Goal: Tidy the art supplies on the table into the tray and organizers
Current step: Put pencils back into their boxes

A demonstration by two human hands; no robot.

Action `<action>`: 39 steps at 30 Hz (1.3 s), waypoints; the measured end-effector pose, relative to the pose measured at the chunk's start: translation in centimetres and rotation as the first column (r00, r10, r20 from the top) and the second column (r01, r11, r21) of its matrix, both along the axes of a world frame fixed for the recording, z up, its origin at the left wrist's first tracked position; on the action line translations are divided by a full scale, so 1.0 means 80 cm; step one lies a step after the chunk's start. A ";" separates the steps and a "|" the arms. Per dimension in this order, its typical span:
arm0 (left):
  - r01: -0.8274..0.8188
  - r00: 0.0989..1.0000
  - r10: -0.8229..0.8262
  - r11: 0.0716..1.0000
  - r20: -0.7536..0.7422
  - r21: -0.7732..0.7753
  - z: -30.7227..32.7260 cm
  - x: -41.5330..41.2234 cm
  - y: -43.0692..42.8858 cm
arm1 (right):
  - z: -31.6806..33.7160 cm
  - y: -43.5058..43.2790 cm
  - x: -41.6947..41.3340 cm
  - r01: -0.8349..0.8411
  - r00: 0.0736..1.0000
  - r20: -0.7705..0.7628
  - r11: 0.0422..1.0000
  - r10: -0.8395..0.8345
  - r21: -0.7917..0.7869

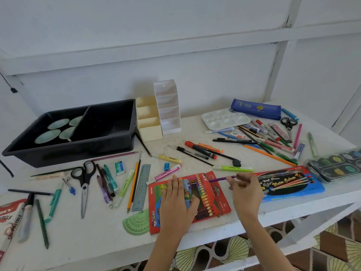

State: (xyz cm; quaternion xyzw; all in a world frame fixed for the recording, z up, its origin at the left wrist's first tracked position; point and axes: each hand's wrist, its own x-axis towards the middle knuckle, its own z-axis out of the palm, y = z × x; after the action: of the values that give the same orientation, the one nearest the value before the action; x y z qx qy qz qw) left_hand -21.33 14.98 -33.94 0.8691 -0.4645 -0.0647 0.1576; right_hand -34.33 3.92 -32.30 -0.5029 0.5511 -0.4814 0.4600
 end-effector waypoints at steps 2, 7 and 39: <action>0.000 1.000 0.000 1.000 -0.001 -0.008 -0.002 0.000 0.000 | -0.003 -0.001 0.007 -0.001 0.993 -0.122 0.999 -0.003 -0.039; 0.005 1.000 -0.005 0.999 0.017 -0.033 -0.004 0.000 0.001 | -0.009 -0.006 0.027 -0.111 0.915 -0.399 0.989 0.064 -0.096; -0.009 1.000 0.011 0.999 0.029 -0.051 -0.007 -0.004 -0.004 | -0.021 -0.031 0.031 -0.586 0.739 -0.542 0.778 0.399 -0.227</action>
State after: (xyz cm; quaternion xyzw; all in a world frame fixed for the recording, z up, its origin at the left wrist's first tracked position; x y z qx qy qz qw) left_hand -21.67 14.70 -34.54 0.8679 -0.4639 -0.0392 0.1730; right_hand -31.88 1.43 -34.01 -0.8126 0.3830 -0.3021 0.3191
